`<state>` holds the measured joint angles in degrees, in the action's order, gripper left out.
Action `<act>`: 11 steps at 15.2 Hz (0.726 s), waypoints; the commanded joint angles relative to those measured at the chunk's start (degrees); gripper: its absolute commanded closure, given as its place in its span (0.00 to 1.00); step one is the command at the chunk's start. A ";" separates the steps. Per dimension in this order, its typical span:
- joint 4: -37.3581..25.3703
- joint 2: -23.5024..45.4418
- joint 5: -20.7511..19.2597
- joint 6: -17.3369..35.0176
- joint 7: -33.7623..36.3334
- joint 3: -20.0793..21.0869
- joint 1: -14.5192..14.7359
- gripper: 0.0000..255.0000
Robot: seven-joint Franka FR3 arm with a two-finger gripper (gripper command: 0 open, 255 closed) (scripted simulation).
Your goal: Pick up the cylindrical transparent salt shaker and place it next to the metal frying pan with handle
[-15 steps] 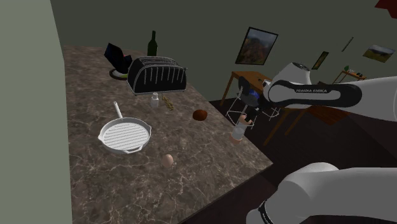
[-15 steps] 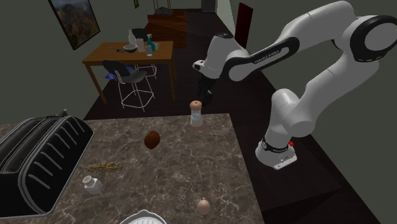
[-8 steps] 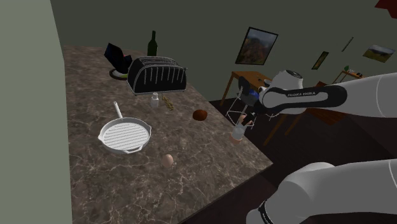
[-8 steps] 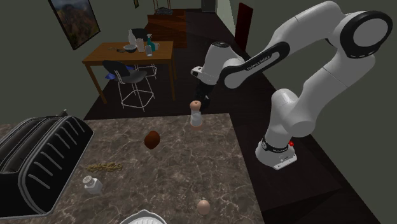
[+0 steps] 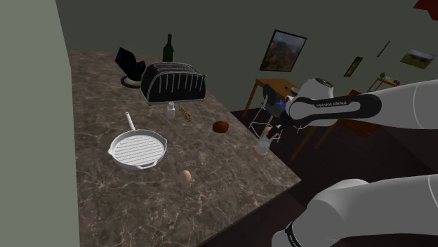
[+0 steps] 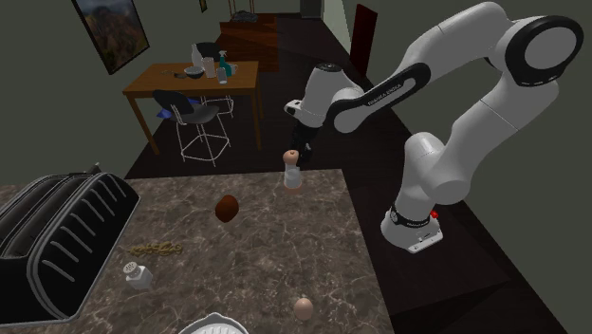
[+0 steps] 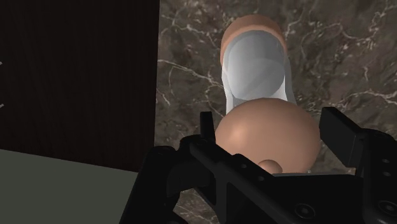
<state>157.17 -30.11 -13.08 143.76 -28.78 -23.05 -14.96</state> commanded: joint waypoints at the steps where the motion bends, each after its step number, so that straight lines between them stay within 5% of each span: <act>1: 0.01 0.01 0.00 0.00 0.00 0.00 0.00 1.00; 11: -0.87 -1.10 0.08 -1.97 0.10 0.39 -0.07 1.00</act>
<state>156.65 -30.77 -13.04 142.58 -28.73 -22.82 -15.00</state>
